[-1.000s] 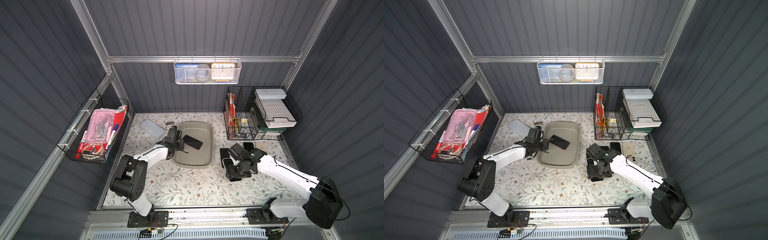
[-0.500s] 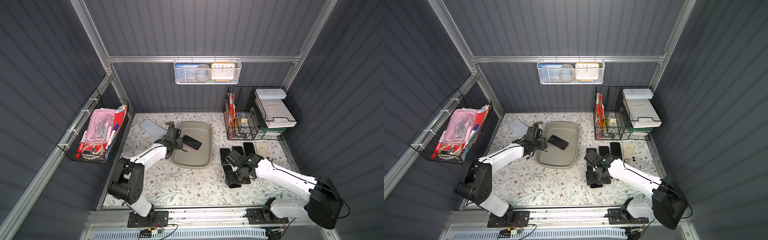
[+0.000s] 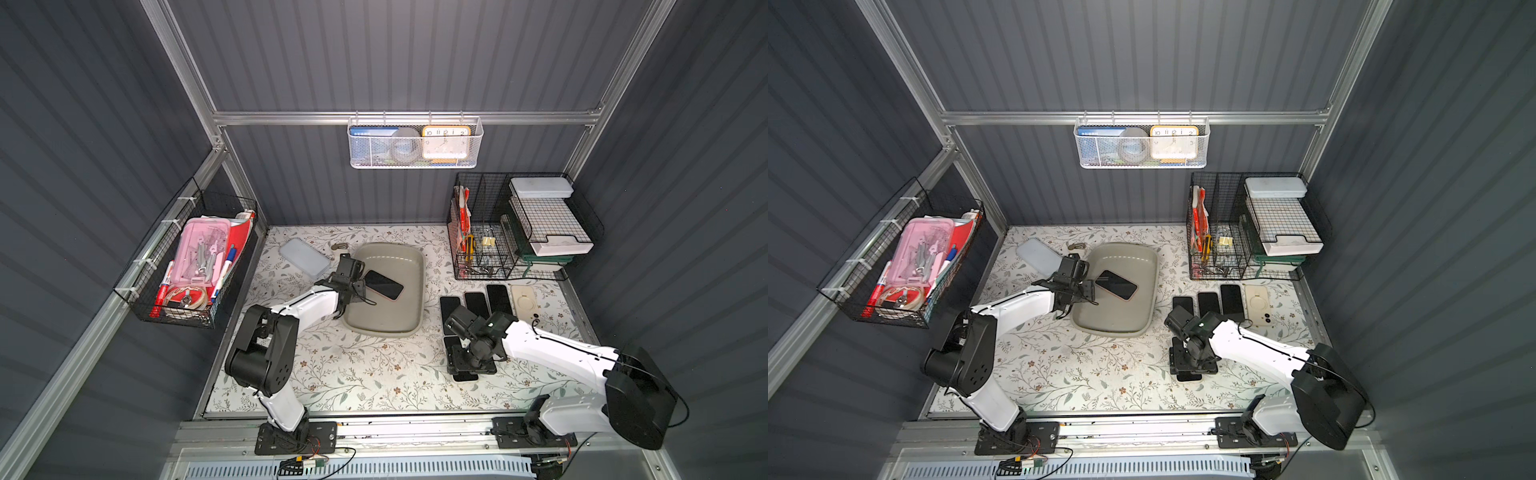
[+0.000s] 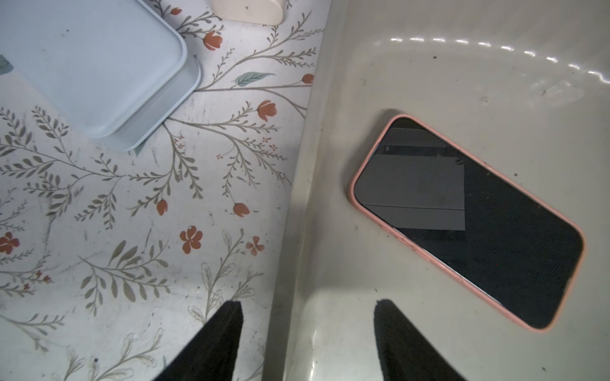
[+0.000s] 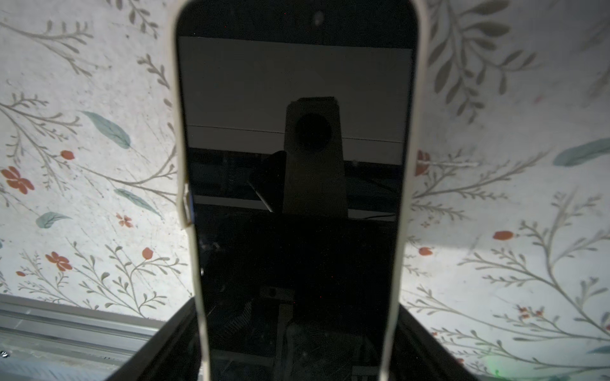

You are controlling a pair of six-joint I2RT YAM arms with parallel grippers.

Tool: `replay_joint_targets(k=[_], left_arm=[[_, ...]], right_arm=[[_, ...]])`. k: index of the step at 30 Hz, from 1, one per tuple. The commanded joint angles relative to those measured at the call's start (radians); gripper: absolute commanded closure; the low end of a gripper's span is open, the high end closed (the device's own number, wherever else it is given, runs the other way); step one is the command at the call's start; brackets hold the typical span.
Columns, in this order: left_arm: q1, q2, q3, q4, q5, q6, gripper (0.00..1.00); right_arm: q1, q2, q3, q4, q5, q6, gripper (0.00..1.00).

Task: Take the phone out of the storage box
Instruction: Move the storage box to the center of the board.

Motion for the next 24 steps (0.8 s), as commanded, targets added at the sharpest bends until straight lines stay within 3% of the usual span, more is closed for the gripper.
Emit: replay_joint_targets(k=[1,11,24], left_arm=[[0.002,0.003,-0.002,-0.003,-0.002,0.006,0.31],[0.003,0.021,0.009,-0.013,0.017,0.015,0.34],[0.003,0.021,0.009,-0.013,0.027,0.020,0.34]], right_arm=[[0.014,0.025,-0.012,0.022,0.021,0.031,0.44],[0.026,0.085,-0.017,0.041,0.119,0.066,0.39],[0.025,0.131,-0.046,0.126,0.098,0.111,0.27]])
